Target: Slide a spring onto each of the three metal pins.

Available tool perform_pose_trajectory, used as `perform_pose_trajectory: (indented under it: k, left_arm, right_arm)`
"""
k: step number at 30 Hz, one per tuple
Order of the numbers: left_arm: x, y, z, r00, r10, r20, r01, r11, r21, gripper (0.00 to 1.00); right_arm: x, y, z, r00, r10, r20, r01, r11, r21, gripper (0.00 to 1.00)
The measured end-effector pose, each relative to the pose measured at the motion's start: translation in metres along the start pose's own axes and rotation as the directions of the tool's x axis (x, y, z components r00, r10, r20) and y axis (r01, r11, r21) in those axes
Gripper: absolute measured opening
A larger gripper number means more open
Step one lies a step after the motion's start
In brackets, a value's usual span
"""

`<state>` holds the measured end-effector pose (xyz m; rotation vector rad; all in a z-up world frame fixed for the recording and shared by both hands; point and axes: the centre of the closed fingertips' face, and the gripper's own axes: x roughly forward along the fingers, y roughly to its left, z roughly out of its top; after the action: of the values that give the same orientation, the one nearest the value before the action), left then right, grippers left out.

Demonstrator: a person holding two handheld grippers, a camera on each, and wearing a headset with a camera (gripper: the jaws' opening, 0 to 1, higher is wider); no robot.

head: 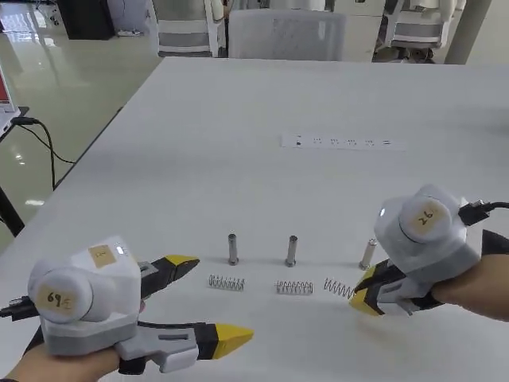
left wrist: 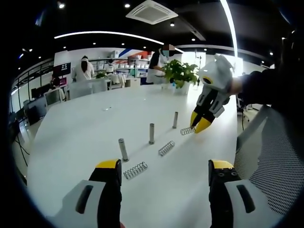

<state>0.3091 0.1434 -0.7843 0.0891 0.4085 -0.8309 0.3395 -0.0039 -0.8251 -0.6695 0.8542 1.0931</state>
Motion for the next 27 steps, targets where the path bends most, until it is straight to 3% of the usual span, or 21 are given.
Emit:
perform_pose_trajectory:
  k: [14,27]
  left_arm:
    - [0.014,-0.015,0.011,0.9952,-0.097,-0.010,0.098,0.994,0.058,0.57]
    - [0.025,-0.030,0.016,0.9864,-0.162,-0.027,0.164,0.981,0.102,0.51]
  right_arm:
    - [-0.005,0.015,0.028,0.9993,0.035,0.011,-0.034,0.995,-0.094,0.13]
    - [-0.005,0.031,0.047,0.9972,0.074,0.015,-0.070,0.981,-0.182,0.13]
